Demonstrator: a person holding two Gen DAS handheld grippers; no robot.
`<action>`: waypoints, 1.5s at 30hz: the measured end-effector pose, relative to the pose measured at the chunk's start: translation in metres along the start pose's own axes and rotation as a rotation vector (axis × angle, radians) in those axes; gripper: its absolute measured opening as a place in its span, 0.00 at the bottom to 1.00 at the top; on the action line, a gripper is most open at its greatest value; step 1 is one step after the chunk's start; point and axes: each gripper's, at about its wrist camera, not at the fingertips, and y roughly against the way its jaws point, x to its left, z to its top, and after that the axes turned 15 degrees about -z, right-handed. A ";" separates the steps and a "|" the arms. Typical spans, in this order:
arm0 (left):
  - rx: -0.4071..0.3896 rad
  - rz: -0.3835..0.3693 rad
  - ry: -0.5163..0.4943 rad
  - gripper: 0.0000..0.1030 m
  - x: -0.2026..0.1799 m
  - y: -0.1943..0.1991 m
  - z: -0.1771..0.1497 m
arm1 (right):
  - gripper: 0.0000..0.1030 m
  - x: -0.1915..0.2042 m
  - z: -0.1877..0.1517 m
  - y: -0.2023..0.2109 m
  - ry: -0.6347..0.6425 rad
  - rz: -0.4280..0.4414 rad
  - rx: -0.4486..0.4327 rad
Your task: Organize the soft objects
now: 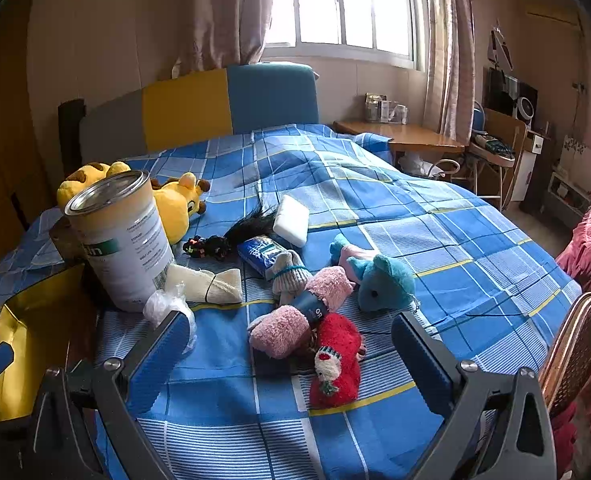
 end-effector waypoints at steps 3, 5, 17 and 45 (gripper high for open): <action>0.000 -0.001 0.001 0.98 0.000 0.001 0.000 | 1.00 0.000 0.000 0.000 0.003 -0.002 0.001; -0.002 0.001 -0.004 0.98 -0.001 0.001 0.000 | 1.00 0.000 0.000 0.000 0.002 -0.002 0.001; -0.003 0.000 -0.001 0.98 0.000 0.003 -0.001 | 1.00 0.002 -0.001 0.001 0.010 0.000 -0.001; 0.029 -0.018 -0.055 1.00 -0.005 -0.003 -0.003 | 1.00 -0.010 0.007 -0.016 0.034 -0.002 0.014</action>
